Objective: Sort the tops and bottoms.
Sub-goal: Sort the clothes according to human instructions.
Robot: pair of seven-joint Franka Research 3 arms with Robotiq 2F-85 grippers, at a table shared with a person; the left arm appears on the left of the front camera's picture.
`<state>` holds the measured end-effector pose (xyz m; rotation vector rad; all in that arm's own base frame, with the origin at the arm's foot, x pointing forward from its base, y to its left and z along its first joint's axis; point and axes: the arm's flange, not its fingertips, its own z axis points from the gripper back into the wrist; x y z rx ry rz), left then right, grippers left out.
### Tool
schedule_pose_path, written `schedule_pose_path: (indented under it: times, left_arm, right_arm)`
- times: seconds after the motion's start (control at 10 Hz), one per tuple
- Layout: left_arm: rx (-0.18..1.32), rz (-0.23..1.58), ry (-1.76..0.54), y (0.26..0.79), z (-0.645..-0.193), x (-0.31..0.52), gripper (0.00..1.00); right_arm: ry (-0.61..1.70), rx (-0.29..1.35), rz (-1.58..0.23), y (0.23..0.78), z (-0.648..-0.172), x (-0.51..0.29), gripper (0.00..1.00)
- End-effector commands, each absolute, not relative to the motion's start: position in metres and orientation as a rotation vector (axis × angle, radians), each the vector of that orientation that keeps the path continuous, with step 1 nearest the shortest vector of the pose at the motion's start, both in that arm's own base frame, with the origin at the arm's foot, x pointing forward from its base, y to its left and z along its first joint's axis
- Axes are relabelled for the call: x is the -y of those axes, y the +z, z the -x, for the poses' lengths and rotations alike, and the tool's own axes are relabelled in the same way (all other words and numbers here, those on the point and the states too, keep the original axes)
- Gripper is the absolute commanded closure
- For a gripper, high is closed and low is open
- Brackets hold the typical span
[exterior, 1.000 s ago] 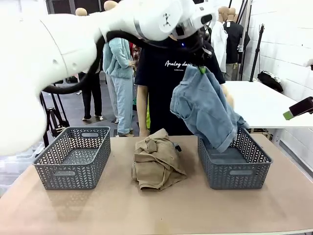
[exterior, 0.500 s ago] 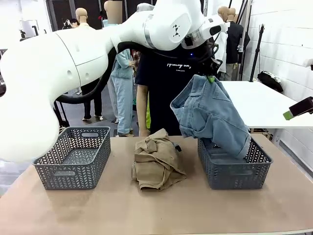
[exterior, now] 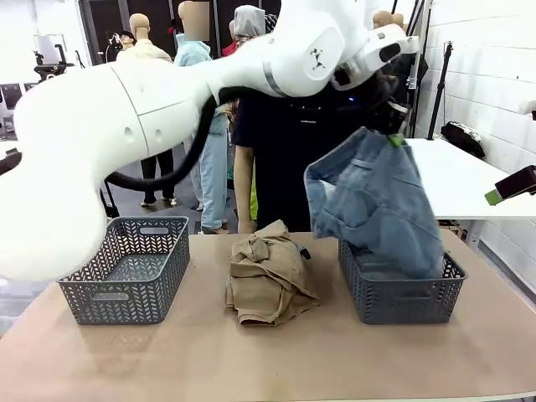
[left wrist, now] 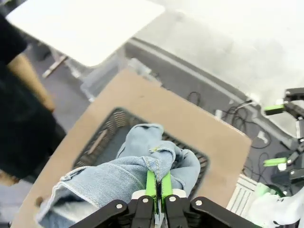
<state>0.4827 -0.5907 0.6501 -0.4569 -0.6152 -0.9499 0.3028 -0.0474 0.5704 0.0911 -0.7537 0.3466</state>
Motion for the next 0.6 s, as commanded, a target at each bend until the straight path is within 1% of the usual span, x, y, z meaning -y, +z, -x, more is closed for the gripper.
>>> schedule_pose_path:
  times: [0.0,0.2,0.3,0.5]
  left_arm:
    - [0.603,0.542,-1.034,0.639,-0.486,0.603,1.00]
    - [0.580,0.506,-0.971,0.607,-0.507,0.594,1.00]
    - [0.584,0.528,-0.958,0.583,-0.518,0.591,1.00]
    - [0.528,0.585,-0.971,0.538,-0.532,0.598,1.00]
  right_arm:
    - [0.348,0.766,-0.099,0.570,-0.306,0.047,0.00]
    - [0.348,0.766,-0.099,0.570,-0.306,0.047,0.00]
    - [0.348,0.766,-0.099,0.570,-0.306,0.047,0.00]
    - [0.348,0.766,-0.099,0.570,-0.306,0.047,0.00]
